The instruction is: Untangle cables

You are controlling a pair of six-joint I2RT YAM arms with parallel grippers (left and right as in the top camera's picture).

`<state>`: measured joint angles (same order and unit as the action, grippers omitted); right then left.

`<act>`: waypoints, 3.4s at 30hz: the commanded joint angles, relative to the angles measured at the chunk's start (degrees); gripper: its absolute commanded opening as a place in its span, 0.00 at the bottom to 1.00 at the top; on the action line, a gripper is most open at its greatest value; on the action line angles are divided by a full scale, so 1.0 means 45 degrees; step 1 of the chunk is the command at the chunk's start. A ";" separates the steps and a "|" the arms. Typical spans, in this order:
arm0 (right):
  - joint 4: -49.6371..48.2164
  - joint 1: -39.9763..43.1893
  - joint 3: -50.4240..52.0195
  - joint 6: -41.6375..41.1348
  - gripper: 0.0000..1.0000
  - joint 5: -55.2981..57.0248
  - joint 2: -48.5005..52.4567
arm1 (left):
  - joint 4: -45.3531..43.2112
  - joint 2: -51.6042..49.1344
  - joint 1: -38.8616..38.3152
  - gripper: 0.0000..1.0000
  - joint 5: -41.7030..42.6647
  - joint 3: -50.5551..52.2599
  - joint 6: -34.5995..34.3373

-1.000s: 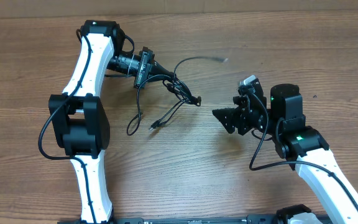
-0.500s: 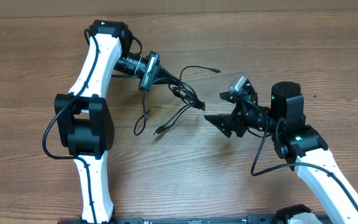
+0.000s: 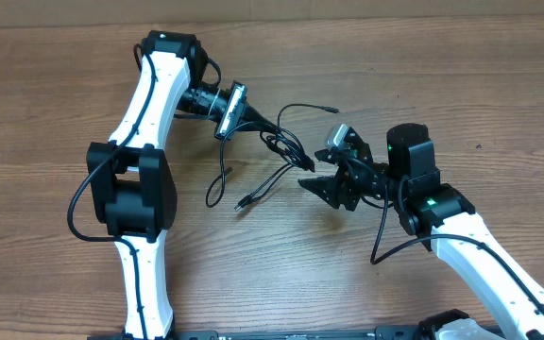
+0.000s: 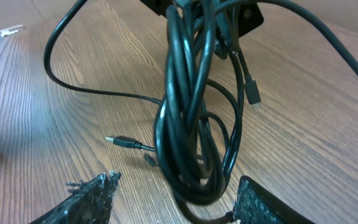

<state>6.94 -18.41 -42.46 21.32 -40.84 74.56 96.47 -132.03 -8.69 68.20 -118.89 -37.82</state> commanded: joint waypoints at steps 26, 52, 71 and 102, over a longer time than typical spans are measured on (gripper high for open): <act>0.0709 -0.0034 -0.0223 -0.0457 0.04 0.1418 0.0413 | -0.0976 -0.0063 0.0068 0.16 -0.4148 -0.0189 -0.0199; 0.0889 0.0287 -0.0228 -0.1316 0.04 -0.1515 0.0413 | -0.2735 0.3517 0.0107 0.88 -0.6125 -0.0491 1.5130; -0.1239 0.1107 -0.0243 -0.2147 0.04 -0.4561 0.0408 | -0.1413 0.3575 -0.1914 0.56 -0.8208 -0.0486 1.8360; -0.5095 0.1209 -0.0243 -0.4133 0.04 -0.5809 0.0413 | 0.0078 0.3575 -0.2006 0.56 -0.6115 -0.0486 2.0351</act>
<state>-15.31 -13.15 -42.46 3.64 -65.82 76.47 96.38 -115.87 -17.28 38.70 -120.70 50.43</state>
